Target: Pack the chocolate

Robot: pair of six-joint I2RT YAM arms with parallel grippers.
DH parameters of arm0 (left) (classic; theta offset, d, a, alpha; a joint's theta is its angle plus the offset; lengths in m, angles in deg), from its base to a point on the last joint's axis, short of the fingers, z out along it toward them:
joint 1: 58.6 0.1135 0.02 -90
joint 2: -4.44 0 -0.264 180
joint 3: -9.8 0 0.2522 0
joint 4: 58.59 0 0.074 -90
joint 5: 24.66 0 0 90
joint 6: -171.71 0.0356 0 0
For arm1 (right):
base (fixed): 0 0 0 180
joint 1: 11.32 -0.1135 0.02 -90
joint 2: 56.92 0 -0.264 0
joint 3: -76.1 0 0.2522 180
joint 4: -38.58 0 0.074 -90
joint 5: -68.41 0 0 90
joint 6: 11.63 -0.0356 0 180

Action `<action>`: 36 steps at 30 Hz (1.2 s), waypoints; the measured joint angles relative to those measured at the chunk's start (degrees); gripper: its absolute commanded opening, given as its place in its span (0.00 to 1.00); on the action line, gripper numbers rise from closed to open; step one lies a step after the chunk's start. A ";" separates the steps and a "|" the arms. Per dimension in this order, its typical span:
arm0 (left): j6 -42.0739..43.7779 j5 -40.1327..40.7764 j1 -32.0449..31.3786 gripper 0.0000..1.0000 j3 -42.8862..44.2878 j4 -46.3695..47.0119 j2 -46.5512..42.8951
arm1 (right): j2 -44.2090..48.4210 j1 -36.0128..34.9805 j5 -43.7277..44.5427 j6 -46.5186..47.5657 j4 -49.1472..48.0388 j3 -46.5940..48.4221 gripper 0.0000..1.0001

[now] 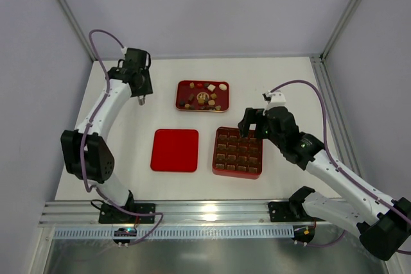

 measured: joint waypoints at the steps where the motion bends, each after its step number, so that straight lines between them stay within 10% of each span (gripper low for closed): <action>1: 0.00 -0.22 -0.63 0.40 0.42 -0.61 -0.79 | 0.00 0.00 0.11 0.02 0.11 0.07 1.00; 18: -1.16 -2.71 -16.90 0.38 4.68 -7.08 -2.54 | 0.22 0.00 1.75 -0.02 1.73 0.85 1.00; 36: 0.50 -3.65 -20.17 0.41 7.34 -7.15 6.58 | 0.50 0.00 2.40 -0.24 2.34 0.85 1.00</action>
